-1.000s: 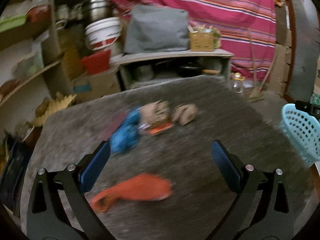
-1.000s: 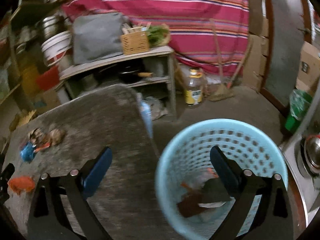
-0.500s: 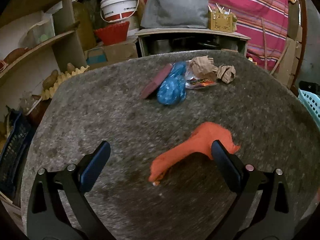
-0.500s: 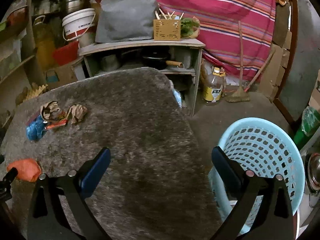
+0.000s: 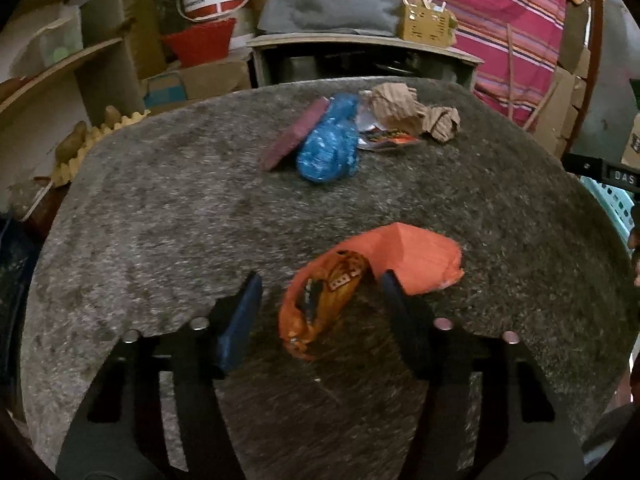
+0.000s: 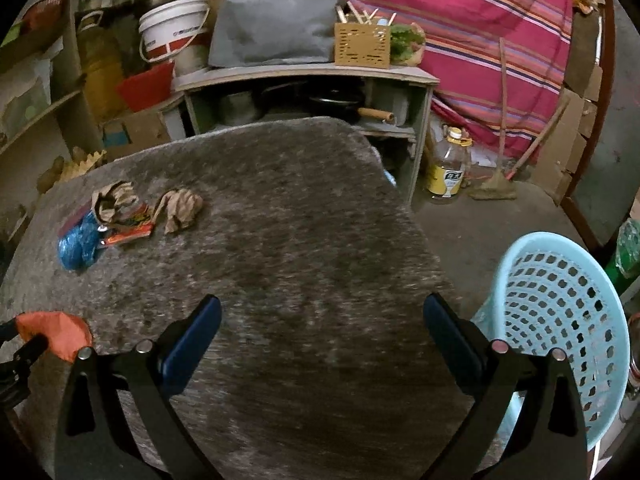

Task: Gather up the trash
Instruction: 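Lift the orange snack bag with the left tool while the right tool grasps the brown crumpled paper, then carry the orange bag and brown paper over the blue basket and open both tools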

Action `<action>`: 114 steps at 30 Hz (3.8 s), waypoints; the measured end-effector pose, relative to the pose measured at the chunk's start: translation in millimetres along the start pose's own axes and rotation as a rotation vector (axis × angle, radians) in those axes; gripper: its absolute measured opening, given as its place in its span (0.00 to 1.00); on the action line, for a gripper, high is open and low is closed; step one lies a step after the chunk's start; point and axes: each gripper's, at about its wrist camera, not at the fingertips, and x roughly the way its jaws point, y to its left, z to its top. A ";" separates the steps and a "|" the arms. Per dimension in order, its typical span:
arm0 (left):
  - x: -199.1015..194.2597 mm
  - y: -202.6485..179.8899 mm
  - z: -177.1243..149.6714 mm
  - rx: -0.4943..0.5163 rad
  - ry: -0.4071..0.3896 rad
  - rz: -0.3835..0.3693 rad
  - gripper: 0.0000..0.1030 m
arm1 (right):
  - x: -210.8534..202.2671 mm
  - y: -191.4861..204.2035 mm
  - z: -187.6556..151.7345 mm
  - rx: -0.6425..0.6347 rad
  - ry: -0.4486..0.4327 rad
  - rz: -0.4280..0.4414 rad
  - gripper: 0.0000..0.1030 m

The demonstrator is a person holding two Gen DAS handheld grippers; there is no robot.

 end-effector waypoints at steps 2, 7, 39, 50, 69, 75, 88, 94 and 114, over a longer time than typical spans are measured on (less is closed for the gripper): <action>2.2 -2.3 1.6 0.012 0.001 -0.014 0.43 | 2.1 6.4 0.3 -0.007 0.002 0.003 0.96; 7.2 -0.8 6.3 -0.012 0.003 -0.006 0.15 | 8.6 19.1 0.8 -0.019 0.011 0.013 0.96; -16.4 106.2 45.8 -0.279 -0.176 0.250 0.08 | 72.5 106.4 46.0 -0.112 -0.036 0.034 0.95; -5.3 120.0 47.9 -0.296 -0.150 0.265 0.08 | 92.3 119.2 53.7 -0.129 0.004 0.125 0.47; -53.5 72.4 62.9 -0.237 -0.251 0.233 0.08 | 25.0 63.8 36.8 -0.104 -0.081 0.127 0.26; -64.9 20.7 66.5 -0.142 -0.278 0.170 0.08 | -5.0 23.7 26.2 -0.081 -0.108 0.092 0.26; -73.3 -132.0 80.0 0.054 -0.312 -0.014 0.08 | -70.9 -104.6 7.8 0.032 -0.168 -0.013 0.26; -72.6 -220.2 86.1 0.128 -0.331 -0.122 0.08 | -86.1 -178.7 -9.6 0.092 -0.161 -0.083 0.26; -0.8 -411.7 71.4 0.275 -0.168 -0.348 0.08 | -92.7 -286.1 -43.1 0.282 -0.146 -0.115 0.26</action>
